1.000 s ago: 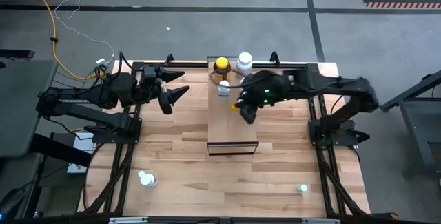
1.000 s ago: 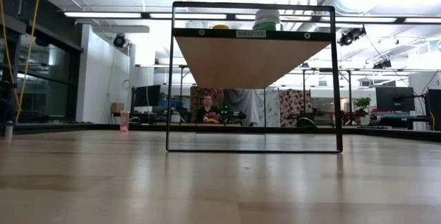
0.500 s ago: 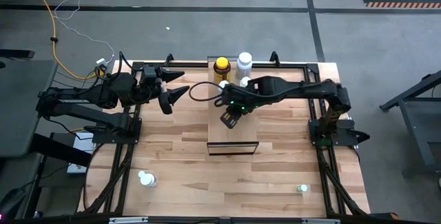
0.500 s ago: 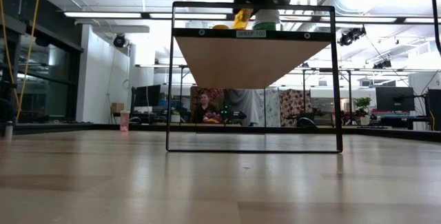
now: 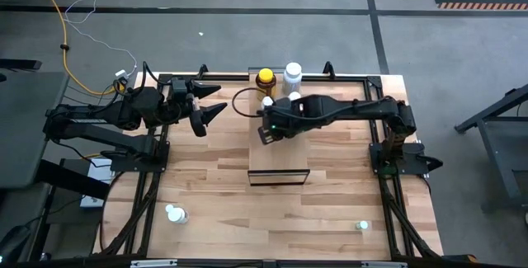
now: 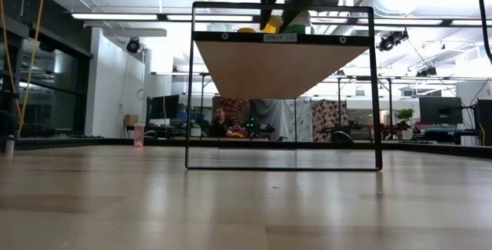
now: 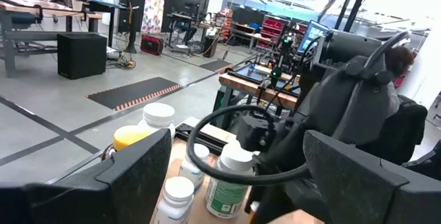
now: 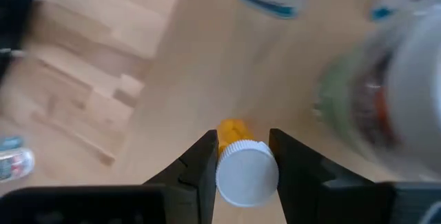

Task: Pick and place medicine bottles onto shelf by color
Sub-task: Put the orange pill bottle on the shelf

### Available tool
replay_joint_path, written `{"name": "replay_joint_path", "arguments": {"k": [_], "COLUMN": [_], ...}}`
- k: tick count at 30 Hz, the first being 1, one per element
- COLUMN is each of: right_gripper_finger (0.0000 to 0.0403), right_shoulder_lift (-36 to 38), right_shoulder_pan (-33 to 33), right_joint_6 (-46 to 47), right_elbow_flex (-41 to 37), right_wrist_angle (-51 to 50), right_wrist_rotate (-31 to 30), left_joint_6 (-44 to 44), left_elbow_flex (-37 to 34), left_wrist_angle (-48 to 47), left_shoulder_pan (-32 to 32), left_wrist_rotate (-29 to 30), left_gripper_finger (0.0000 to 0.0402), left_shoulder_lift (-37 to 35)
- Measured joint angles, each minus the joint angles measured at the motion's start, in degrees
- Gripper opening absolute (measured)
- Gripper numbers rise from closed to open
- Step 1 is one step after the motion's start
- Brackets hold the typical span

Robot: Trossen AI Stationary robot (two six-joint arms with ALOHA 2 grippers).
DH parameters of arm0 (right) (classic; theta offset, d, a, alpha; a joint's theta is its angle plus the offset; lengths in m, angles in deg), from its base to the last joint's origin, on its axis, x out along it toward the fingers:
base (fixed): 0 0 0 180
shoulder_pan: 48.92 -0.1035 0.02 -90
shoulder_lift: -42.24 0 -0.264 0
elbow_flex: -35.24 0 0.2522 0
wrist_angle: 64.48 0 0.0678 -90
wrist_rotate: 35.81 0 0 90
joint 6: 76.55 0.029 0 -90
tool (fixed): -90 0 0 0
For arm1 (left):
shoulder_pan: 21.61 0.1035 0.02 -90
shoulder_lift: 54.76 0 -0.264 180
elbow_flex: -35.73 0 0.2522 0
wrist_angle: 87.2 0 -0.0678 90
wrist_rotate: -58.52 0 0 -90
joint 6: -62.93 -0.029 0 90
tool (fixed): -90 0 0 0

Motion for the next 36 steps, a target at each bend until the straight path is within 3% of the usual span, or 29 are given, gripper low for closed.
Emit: {"name": "replay_joint_path", "arguments": {"k": [15, 36], "right_gripper_finger": [0.0108, 0.0123], "right_shoulder_lift": [0.0, 0.02], "right_shoulder_pan": [-0.59, -0.96], "right_joint_6": [6.24, 3.57], "right_elbow_flex": [-0.04, -0.11], "right_wrist_angle": [-6.42, -6.42], "right_wrist_rotate": [-7.59, -6.93], "left_joint_6": [-0.43, -1.09], "left_elbow_flex": [0.0, 0.0], "left_wrist_angle": [0.01, 0.01], "left_shoulder_pan": [0.01, 0.0], "left_wrist_rotate": [0.0, 0.0], "left_gripper_finger": [0.0321, 0.0321], "left_shoulder_lift": [0.0, 0.0]}}
